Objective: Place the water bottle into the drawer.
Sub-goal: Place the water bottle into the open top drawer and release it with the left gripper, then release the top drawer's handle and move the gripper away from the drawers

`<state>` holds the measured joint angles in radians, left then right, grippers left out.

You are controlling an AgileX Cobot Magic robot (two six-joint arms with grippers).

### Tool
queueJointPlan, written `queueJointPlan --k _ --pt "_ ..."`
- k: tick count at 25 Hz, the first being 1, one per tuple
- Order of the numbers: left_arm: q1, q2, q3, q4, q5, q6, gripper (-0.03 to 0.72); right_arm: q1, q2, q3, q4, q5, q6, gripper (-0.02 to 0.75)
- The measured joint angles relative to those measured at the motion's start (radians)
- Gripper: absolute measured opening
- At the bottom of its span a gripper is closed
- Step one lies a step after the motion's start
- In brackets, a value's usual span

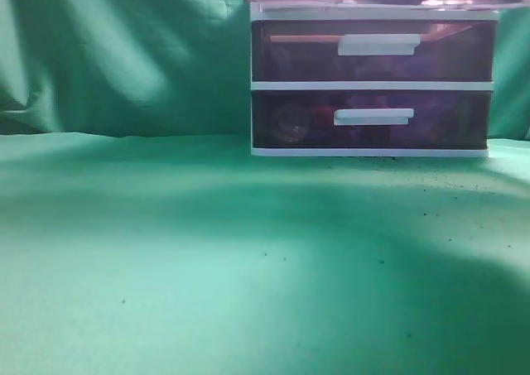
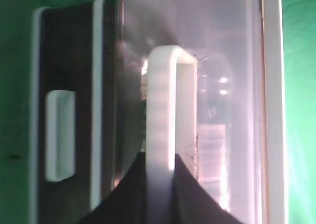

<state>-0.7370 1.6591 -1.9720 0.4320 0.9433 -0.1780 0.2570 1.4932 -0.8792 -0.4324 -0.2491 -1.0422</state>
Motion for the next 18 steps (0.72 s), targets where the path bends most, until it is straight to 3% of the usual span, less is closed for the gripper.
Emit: queueJointPlan --k 4,12,18 --pt "0.0 -0.187 0.135 -0.034 -0.013 0.001 0.0 0.0 0.102 -0.148 0.017 0.02 -0.027 0.091" --pt "0.0 -0.529 0.562 -0.117 -0.086 0.004 0.0 -0.034 0.267 -0.372 0.043 0.054 -0.063 0.091" --pt "0.0 -0.633 0.693 -0.164 -0.103 0.004 0.0 -0.056 0.313 -0.427 0.036 0.05 -0.093 0.091"
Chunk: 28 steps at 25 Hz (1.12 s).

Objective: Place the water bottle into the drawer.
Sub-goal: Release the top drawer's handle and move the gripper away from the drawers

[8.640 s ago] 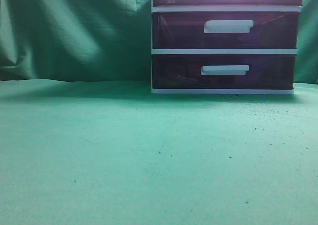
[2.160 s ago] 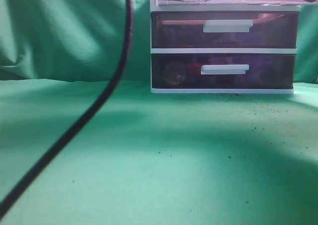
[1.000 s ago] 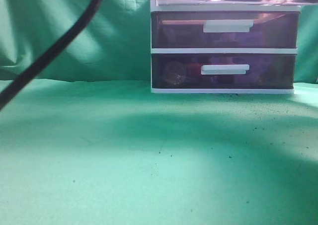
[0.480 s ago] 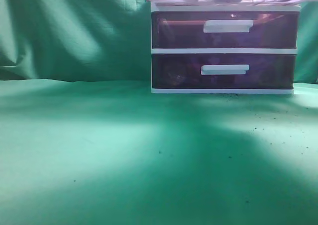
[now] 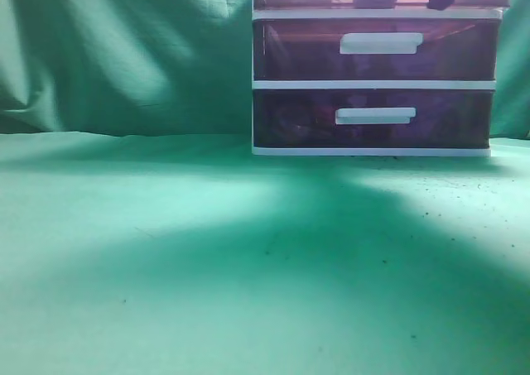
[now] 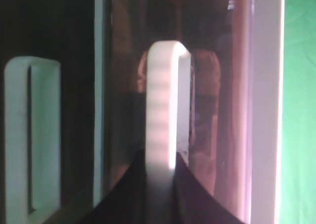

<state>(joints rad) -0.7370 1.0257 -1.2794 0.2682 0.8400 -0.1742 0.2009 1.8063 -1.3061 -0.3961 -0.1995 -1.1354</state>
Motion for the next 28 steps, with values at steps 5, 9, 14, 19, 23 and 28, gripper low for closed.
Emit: queueJointPlan --k 5,9,14,19,23,28 --pt "0.0 -0.005 0.013 -0.002 -0.009 0.002 0.0 -0.002 0.031 -0.033 -0.004 -0.018 -0.022 0.091" --pt "0.0 -0.005 0.015 -0.005 -0.009 0.002 0.0 -0.002 0.04 -0.038 -0.009 -0.027 -0.022 0.091" --pt "0.0 -0.005 0.015 -0.005 -0.009 0.005 0.0 -0.002 0.04 -0.039 -0.011 -0.041 0.009 0.091" --pt "0.0 -0.005 0.015 -0.005 -0.009 0.005 0.0 0.004 0.04 -0.044 -0.02 -0.047 0.027 0.346" --pt "0.0 -0.005 0.015 -0.005 -0.009 0.007 0.0 0.017 0.04 -0.046 -0.025 -0.036 0.033 0.501" --pt "0.0 -0.005 0.015 -0.005 -0.009 0.007 0.0 0.04 0.04 -0.046 -0.025 0.027 0.063 0.512"
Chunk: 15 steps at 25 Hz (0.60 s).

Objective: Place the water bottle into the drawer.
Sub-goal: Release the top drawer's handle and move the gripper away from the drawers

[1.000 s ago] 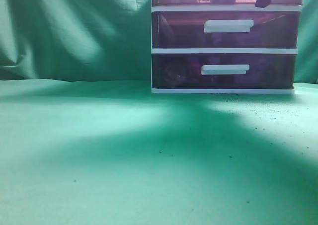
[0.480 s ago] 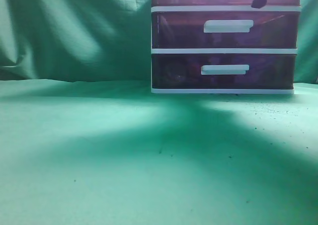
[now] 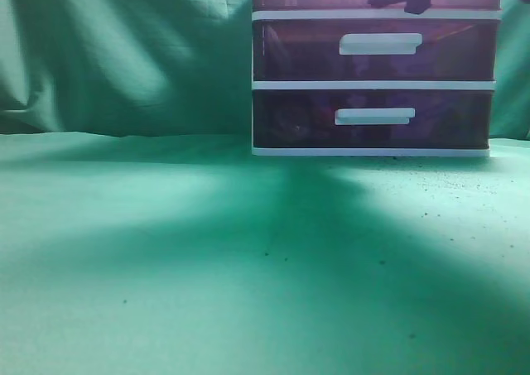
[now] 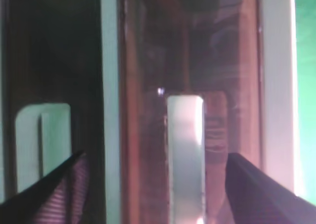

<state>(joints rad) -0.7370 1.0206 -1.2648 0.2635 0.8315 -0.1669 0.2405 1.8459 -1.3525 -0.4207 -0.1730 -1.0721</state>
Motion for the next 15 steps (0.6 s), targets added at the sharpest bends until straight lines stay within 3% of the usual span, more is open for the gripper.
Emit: queueJointPlan --k 15 --pt "0.0 0.0 0.0 0.002 0.0 0.0 0.0 0.008 -0.144 0.067 0.006 0.107 0.146 0.512"
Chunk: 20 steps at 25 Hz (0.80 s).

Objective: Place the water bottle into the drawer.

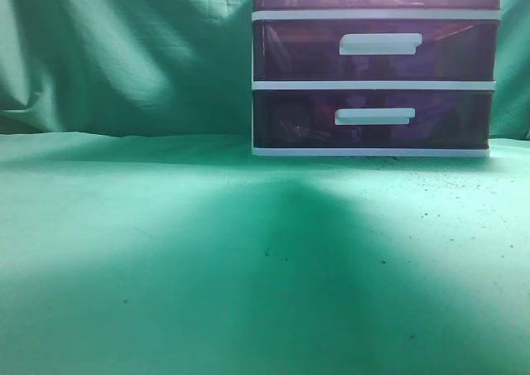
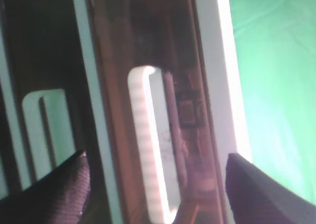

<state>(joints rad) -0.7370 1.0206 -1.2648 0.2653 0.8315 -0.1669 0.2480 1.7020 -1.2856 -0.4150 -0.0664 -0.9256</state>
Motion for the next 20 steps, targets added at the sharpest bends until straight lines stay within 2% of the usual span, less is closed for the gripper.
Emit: queueJointPlan --k 3,7,9,12,15,20 --pt "0.0 0.0 0.0 0.0 0.0 0.0 0.0 0.0 -0.051 0.047 0.0 0.038 0.038 0.512" --pt "0.0 -0.007 0.0 -0.017 0.0 0.002 0.0 0.024 -0.148 0.09 0.015 0.172 0.277 0.512" --pt "0.0 -0.033 0.0 -0.065 -0.002 0.036 0.0 0.057 -0.205 0.092 0.03 0.296 0.391 0.4" --pt "0.0 -0.112 0.011 -0.137 -0.002 0.108 0.0 0.128 -0.301 0.092 0.063 0.515 0.484 0.14" --pt "0.0 -0.226 0.091 -0.191 -0.014 0.128 0.0 0.208 -0.404 0.092 0.177 0.696 0.542 0.0" --pt "0.0 -0.464 0.314 -0.252 -0.024 0.136 0.0 0.272 -0.596 0.092 0.481 0.853 0.566 0.0"
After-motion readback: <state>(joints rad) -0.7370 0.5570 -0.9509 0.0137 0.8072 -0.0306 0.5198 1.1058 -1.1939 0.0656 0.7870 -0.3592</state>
